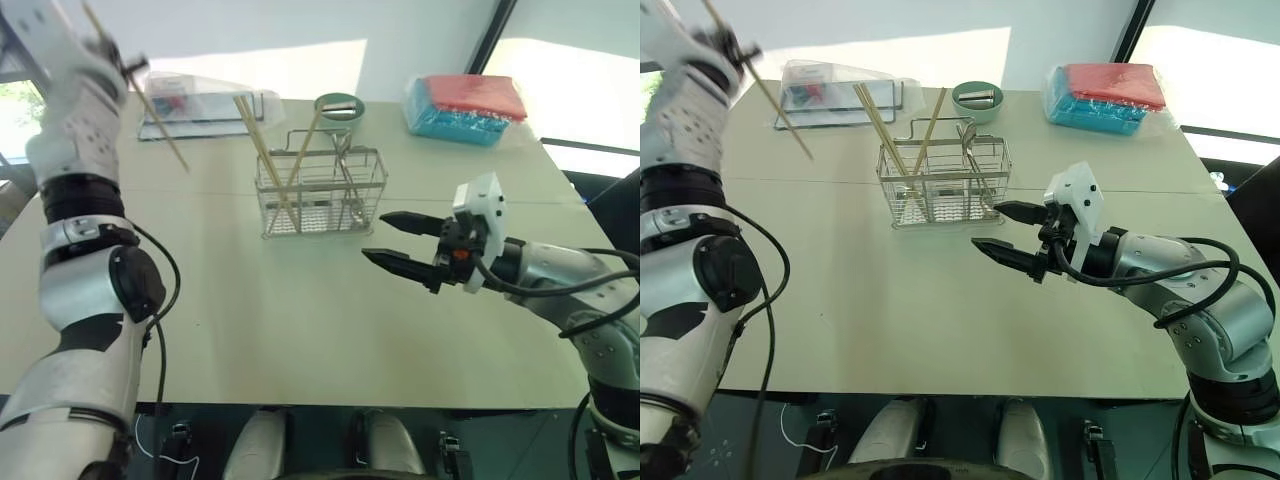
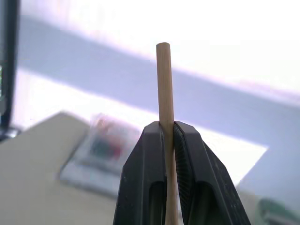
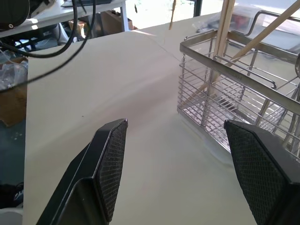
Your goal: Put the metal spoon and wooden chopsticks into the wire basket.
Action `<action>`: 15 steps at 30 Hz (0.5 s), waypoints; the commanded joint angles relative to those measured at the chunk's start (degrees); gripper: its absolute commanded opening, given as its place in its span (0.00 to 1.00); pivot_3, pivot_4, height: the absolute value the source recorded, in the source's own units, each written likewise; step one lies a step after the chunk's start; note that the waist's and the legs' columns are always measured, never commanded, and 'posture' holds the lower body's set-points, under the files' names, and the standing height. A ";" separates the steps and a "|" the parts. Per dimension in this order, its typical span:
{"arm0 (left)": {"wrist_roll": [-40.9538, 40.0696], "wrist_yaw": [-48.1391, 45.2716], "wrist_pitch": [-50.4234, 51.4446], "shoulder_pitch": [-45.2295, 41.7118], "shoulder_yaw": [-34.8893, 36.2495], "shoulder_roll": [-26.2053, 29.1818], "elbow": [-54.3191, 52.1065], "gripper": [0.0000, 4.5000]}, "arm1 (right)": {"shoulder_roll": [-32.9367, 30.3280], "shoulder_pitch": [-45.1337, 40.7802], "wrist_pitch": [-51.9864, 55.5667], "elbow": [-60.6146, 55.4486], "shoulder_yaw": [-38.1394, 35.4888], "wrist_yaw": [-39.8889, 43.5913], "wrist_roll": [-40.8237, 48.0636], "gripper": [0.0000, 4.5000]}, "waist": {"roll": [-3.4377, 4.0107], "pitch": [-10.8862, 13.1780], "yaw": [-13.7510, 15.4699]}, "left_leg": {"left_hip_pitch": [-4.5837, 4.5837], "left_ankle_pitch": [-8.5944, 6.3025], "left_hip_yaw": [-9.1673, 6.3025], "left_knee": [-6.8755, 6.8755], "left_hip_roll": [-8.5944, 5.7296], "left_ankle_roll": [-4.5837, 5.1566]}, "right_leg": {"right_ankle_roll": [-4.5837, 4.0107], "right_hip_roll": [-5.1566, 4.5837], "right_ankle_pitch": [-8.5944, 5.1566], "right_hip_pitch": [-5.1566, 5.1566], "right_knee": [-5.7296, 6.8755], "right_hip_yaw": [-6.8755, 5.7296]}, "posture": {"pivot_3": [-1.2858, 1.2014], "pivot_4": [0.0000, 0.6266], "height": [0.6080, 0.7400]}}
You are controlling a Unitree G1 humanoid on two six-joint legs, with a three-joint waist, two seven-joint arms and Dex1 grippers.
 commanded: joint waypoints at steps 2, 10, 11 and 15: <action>-4.95 -5.11 -1.16 -4.19 -1.51 -2.36 -12.41 0.07 | 0.21 -0.89 0.09 -1.52 -1.39 -0.78 1.27 0.75 | 0.08 -0.02 -0.11 | 0.05 -0.01 0.02 -0.02 0.00 0.02 | 0.00 0.00 0.00 0.03 0.00 0.01 | 0.52 0.24 0.45; -2.62 -10.77 -0.17 4.48 -12.39 -10.83 -22.97 0.07 | 0.28 -0.53 0.29 -1.96 -1.74 -2.33 1.69 0.75 | 0.30 -0.11 -0.13 | 0.21 -0.15 0.00 0.07 0.02 0.32 | 0.01 0.06 0.00 0.23 0.07 -0.03 | 0.52 0.24 0.45; -2.21 -10.99 -0.41 5.83 -13.32 -11.66 -23.44 0.07 | 0.30 -0.37 0.35 -2.23 -1.93 -2.70 1.85 0.75 | 0.31 -0.10 -0.21 | 0.21 -0.15 -0.01 0.06 0.03 0.33 | 0.00 0.08 0.00 0.21 0.08 -0.03 | 0.52 0.24 0.45; -0.34 -11.62 -1.70 10.03 -15.89 -13.71 -24.12 0.07 | 0.30 0.62 0.61 -3.30 -2.96 -4.15 2.62 0.75 | 0.31 -0.07 -0.35 | 0.08 -0.14 0.00 0.05 0.09 0.35 | -0.01 0.17 0.00 0.03 0.07 -0.01 | 0.52 0.24 0.45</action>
